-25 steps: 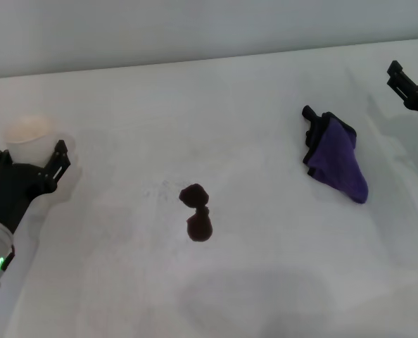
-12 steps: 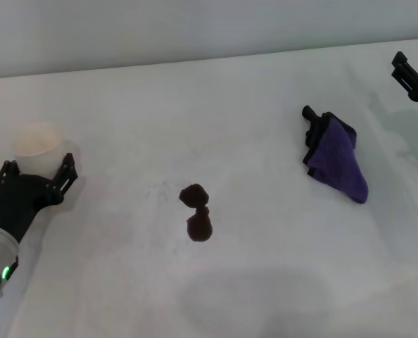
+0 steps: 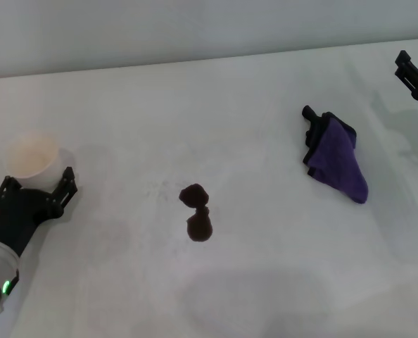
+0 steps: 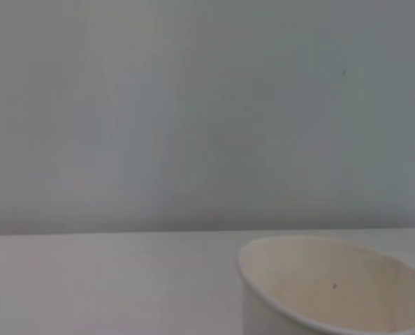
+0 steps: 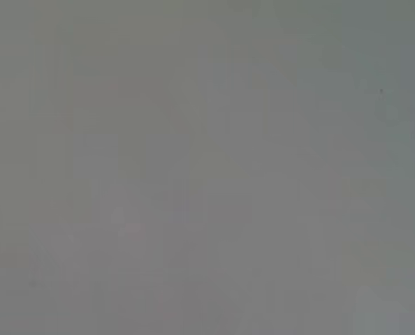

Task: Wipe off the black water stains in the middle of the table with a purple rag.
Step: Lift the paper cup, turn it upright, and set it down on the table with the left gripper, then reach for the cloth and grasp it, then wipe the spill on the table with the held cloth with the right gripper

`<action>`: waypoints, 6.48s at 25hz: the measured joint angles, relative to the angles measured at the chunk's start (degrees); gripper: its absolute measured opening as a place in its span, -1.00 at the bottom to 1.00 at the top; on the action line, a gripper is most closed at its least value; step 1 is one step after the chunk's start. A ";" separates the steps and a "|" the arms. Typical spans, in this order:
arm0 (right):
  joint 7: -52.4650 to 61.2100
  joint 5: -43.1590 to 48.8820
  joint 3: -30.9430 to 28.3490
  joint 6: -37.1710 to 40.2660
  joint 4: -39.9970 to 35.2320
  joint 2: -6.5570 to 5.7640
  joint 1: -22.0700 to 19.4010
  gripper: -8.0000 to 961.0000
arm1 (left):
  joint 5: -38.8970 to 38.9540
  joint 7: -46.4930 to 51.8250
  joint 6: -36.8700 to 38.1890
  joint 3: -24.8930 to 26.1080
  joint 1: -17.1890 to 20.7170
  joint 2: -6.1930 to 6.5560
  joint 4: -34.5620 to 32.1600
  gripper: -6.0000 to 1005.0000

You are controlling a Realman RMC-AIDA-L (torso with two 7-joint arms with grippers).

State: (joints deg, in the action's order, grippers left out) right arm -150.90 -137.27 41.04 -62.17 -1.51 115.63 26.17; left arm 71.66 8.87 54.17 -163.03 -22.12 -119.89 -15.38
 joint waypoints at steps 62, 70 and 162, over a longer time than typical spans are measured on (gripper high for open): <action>39.34 32.17 11.00 7.56 -24.96 -1.58 -2.97 0.81 | 0.00 5.28 22.21 0.12 17.14 0.67 -4.51 0.77; 72.20 66.50 13.22 1.46 -46.63 -2.21 -2.89 0.80 | 2.00 5.35 22.60 0.21 14.53 0.62 -3.77 0.77; 92.62 85.99 62.75 10.77 -71.41 -0.32 -4.63 -0.79 | 2.20 12.38 23.36 0.70 11.46 0.70 -1.41 0.77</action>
State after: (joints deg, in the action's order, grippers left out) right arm -58.28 -51.28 103.78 -51.40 -72.92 115.31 21.55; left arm 73.86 21.25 77.53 -162.33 -10.65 -119.18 -16.79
